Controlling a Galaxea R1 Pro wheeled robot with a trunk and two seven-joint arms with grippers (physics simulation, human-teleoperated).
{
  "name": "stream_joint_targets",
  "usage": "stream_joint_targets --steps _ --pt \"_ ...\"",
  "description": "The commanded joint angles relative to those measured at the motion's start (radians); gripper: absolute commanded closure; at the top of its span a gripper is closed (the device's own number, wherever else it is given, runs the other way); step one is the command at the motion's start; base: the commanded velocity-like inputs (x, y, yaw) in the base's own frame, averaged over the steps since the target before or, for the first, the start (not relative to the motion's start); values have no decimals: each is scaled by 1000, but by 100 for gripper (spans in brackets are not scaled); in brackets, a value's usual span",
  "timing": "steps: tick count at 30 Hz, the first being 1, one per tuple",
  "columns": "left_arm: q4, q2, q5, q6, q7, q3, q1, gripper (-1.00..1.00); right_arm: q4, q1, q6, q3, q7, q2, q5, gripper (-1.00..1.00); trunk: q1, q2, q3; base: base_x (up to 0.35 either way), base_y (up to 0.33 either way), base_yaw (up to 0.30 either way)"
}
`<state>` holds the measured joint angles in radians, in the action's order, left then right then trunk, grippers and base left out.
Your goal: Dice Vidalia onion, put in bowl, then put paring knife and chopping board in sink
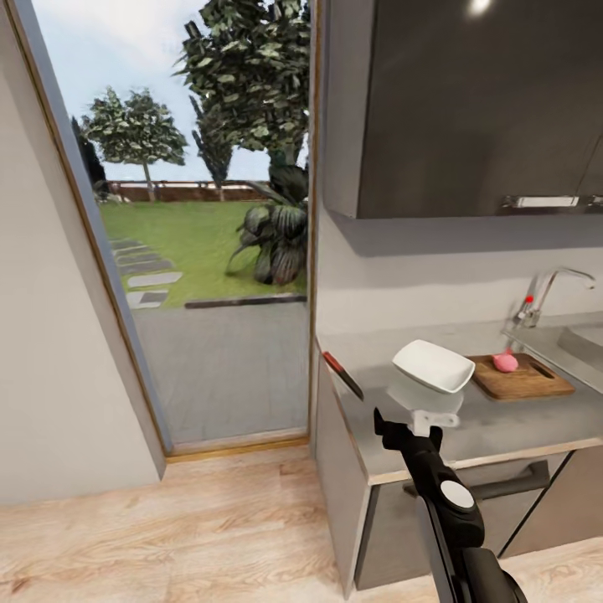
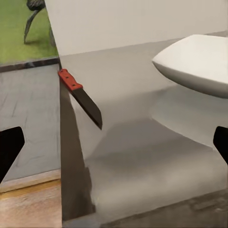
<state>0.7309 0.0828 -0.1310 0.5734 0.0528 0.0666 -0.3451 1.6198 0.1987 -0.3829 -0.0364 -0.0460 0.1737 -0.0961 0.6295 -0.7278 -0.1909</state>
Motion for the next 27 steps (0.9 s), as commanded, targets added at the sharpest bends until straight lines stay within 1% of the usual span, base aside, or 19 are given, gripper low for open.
stream_joint_targets --steps 1,17,20,27 --pt "0 2 -8 2 6 7 0 -100 1 1 -7 -1 1 1 -10 -100 1 -1 -1 143 27 0" --pt "-1 2 -9 2 6 7 0 -100 -17 1 -7 -7 0 1 -11 -100 1 -1 -1 34 4 0" --pt "-1 2 -9 2 6 7 0 -100 -37 1 -5 -8 0 1 -11 -100 1 -1 -1 177 85 0" --pt "-8 2 -8 2 6 7 1 -100 -44 1 -5 -8 0 1 -11 -100 1 -1 -1 235 59 0"
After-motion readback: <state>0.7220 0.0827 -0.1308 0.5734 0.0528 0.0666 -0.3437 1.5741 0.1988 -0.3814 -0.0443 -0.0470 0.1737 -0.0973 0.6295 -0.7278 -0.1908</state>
